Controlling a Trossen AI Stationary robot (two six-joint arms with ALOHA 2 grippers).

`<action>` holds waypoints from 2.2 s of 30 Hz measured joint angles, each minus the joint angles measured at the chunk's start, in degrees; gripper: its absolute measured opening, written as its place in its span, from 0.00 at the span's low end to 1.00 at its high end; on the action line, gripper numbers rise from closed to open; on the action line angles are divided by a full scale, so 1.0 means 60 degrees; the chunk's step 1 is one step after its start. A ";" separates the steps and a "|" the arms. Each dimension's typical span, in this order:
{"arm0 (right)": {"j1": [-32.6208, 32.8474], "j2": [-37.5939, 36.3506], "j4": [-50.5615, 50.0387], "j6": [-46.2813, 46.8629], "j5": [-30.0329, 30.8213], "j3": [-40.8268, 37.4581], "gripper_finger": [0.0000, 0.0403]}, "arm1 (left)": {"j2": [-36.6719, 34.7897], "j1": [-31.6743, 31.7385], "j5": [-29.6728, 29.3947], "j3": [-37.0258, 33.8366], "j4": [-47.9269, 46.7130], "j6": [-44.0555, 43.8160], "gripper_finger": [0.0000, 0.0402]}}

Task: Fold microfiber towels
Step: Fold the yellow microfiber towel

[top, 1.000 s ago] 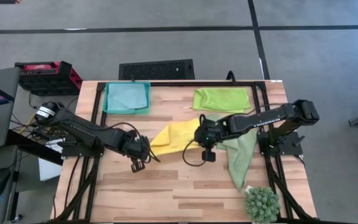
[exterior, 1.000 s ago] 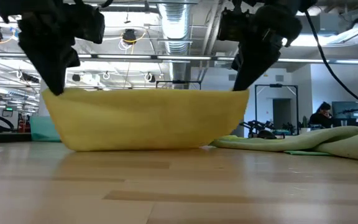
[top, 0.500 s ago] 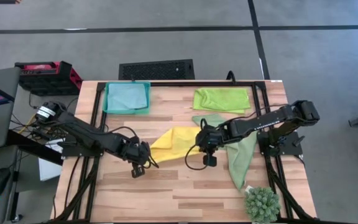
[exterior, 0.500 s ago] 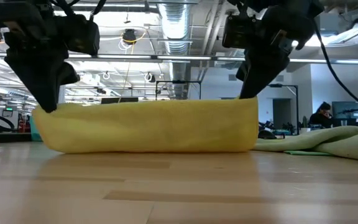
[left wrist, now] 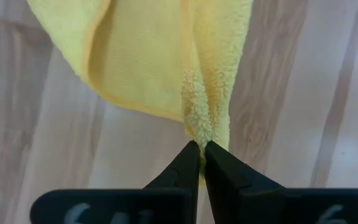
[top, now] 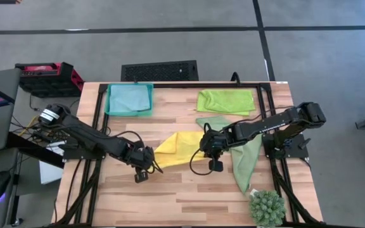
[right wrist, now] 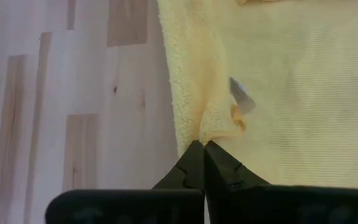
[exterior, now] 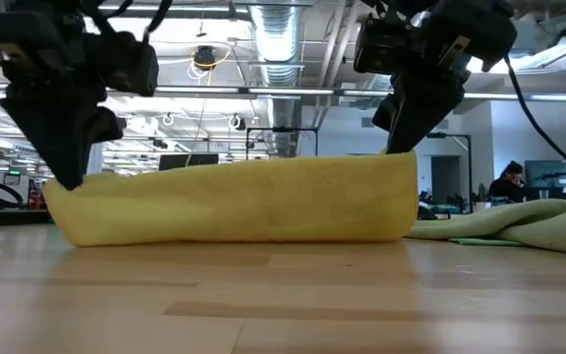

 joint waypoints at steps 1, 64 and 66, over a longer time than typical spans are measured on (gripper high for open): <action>0.0000 0.0000 -0.0011 -0.0002 0.0000 0.0000 0.03 | 0.0079 -0.0006 0.0052 0.0000 0.0012 0.0012 0.03; -0.0022 0.0000 0.0298 -0.0022 -0.0277 0.0011 0.04 | 0.1825 0.1518 -0.2132 0.0444 0.2047 0.3389 0.35; -0.0022 0.0000 0.0350 -0.0022 -0.0277 0.0011 0.04 | 0.1768 0.1472 -0.2132 0.0444 0.2040 0.3540 0.35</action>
